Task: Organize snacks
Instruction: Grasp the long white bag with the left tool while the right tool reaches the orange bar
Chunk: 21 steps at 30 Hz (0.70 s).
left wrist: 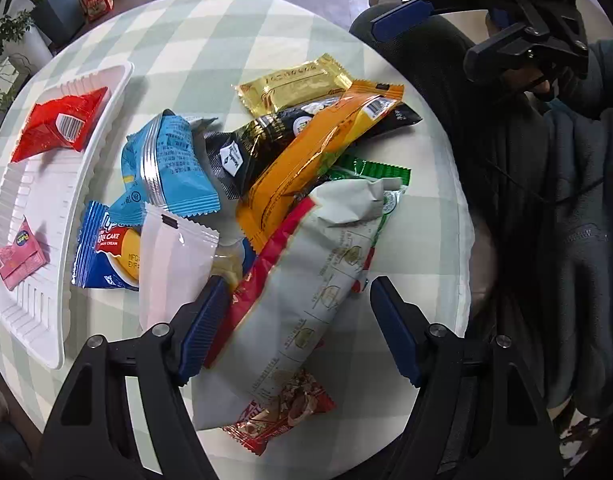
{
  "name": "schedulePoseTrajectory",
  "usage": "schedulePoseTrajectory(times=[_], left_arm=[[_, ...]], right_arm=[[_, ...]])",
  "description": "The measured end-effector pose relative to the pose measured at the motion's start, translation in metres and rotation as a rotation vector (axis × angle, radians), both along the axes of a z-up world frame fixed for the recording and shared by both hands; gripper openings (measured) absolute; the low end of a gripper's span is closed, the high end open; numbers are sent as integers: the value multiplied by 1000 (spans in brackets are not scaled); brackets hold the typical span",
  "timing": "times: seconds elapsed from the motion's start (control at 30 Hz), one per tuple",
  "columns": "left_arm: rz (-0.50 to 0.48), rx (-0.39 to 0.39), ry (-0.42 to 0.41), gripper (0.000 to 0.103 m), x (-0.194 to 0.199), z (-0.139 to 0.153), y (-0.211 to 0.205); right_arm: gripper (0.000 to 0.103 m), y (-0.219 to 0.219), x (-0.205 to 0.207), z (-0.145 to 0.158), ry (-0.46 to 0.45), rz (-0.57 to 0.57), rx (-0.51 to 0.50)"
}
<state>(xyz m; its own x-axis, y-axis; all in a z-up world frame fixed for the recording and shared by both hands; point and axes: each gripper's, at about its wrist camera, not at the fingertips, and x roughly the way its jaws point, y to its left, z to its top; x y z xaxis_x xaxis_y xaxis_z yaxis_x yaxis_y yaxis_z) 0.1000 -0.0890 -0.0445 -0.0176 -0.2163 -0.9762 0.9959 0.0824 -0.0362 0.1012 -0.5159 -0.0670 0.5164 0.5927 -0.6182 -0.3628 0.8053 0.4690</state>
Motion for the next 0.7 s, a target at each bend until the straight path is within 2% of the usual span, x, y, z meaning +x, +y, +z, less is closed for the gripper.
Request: schedulePoseTrajectory(times=[0.27, 0.33, 0.47, 0.57, 0.7], left_arm=[[-20, 46, 26, 72, 8, -9, -17], [-23, 62, 17, 67, 8, -12, -19], [-50, 115, -42, 67, 3, -21, -22], [-47, 124, -59, 67, 3, -24, -23], [-20, 109, -82, 55, 7, -23, -18]], right_arm=[[84, 1, 0, -3, 10, 7, 8], [84, 2, 0, -3, 12, 6, 9], [84, 3, 1, -4, 18, 5, 15], [84, 4, 0, -4, 19, 8, 23], [84, 6, 0, -4, 19, 11, 23]])
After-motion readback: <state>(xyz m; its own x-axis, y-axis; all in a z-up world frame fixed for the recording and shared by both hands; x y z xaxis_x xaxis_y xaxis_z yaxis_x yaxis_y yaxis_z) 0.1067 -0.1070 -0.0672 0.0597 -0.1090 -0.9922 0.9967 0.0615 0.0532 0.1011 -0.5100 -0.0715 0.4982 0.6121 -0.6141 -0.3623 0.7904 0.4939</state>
